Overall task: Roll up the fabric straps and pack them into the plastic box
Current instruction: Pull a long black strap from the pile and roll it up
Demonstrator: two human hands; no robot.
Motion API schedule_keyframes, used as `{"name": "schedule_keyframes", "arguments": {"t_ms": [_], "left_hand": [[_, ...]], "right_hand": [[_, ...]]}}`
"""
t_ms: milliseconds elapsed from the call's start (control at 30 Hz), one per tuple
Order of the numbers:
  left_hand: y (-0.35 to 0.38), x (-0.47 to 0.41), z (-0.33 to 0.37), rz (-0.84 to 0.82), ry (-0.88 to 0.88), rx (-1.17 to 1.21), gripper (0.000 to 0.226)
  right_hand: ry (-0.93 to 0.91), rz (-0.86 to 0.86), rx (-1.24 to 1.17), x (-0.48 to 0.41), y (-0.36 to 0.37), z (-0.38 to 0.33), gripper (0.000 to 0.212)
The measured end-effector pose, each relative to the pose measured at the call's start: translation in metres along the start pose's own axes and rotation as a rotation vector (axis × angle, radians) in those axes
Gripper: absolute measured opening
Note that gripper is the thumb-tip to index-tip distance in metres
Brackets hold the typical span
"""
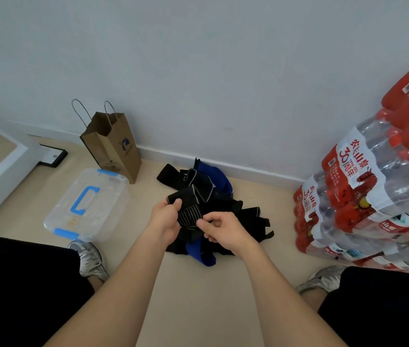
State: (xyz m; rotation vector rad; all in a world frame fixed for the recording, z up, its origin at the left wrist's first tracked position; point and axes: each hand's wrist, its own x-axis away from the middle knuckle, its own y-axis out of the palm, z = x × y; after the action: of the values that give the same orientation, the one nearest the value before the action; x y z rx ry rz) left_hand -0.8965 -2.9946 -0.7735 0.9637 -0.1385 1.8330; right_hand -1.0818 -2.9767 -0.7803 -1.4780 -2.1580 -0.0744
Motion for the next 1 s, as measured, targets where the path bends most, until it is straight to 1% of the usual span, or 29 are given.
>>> {"name": "schedule_keyframes", "arguments": {"t_ms": [67,167,267,333,433,467,500,533,600,667,733,767,833,867,900,933,1000], "left_hand": [[-0.001,-0.002,-0.001,0.007,-0.063,-0.002,0.023],[-0.005,-0.004,-0.007,0.019,-0.084,-0.034,0.022],[-0.008,-0.005,-0.009,0.033,-0.081,-0.047,0.022],[-0.01,-0.006,-0.009,0.044,-0.09,-0.026,0.024],[-0.01,-0.003,-0.004,0.062,-0.148,0.097,0.023],[-0.01,-0.003,0.0,0.071,-0.155,0.097,0.022],[-0.011,-0.003,0.005,0.083,-0.153,0.049,0.021],[-0.012,-0.002,0.009,0.096,-0.139,-0.051,0.018],[-0.015,0.001,0.017,0.117,-0.086,-0.295,0.013],[-0.017,0.01,0.021,0.093,-0.029,-0.443,0.022],[-0.018,0.017,0.019,0.036,-0.021,-0.51,0.028],[-0.019,0.02,0.016,0.001,-0.036,-0.538,0.026],[-0.022,0.021,0.008,-0.076,-0.091,-0.568,0.021],[-0.023,0.021,0.004,-0.118,-0.122,-0.56,0.02],[-0.024,0.021,0.0,-0.157,-0.143,-0.547,0.021],[-0.025,0.02,-0.005,-0.191,-0.155,-0.539,0.024],[-0.026,0.02,-0.012,-0.25,-0.168,-0.544,0.034]], "right_hand": [[-0.01,-0.092,0.026,0.002,-0.002,0.002,0.027],[-0.036,-0.176,0.111,0.002,-0.005,-0.001,0.035],[-0.022,-0.259,0.176,0.001,-0.006,-0.009,0.034],[0.0,-0.278,0.281,-0.001,-0.005,-0.012,0.033],[0.049,-0.205,0.567,-0.003,-0.005,-0.01,0.035],[0.085,-0.164,0.679,-0.001,-0.007,-0.006,0.036],[0.129,-0.113,0.782,0.001,-0.009,0.0,0.035],[0.18,-0.051,0.869,0.005,-0.012,0.007,0.032],[0.285,0.106,0.95,0.012,-0.023,0.02,0.026],[0.372,0.243,0.927,0.014,-0.034,0.029,0.025],[0.408,0.302,0.935,0.011,-0.039,0.031,0.03],[0.401,0.327,0.948,0.009,-0.039,0.03,0.03],[0.318,0.395,0.904,0.004,-0.034,0.025,0.025],[0.262,0.414,0.818,0.001,-0.029,0.022,0.024],[0.222,0.4,0.661,-0.002,-0.025,0.019,0.026],[0.224,0.352,0.442,-0.006,-0.02,0.014,0.031],[0.317,0.176,0.018,-0.011,-0.01,0.004,0.038]]}}
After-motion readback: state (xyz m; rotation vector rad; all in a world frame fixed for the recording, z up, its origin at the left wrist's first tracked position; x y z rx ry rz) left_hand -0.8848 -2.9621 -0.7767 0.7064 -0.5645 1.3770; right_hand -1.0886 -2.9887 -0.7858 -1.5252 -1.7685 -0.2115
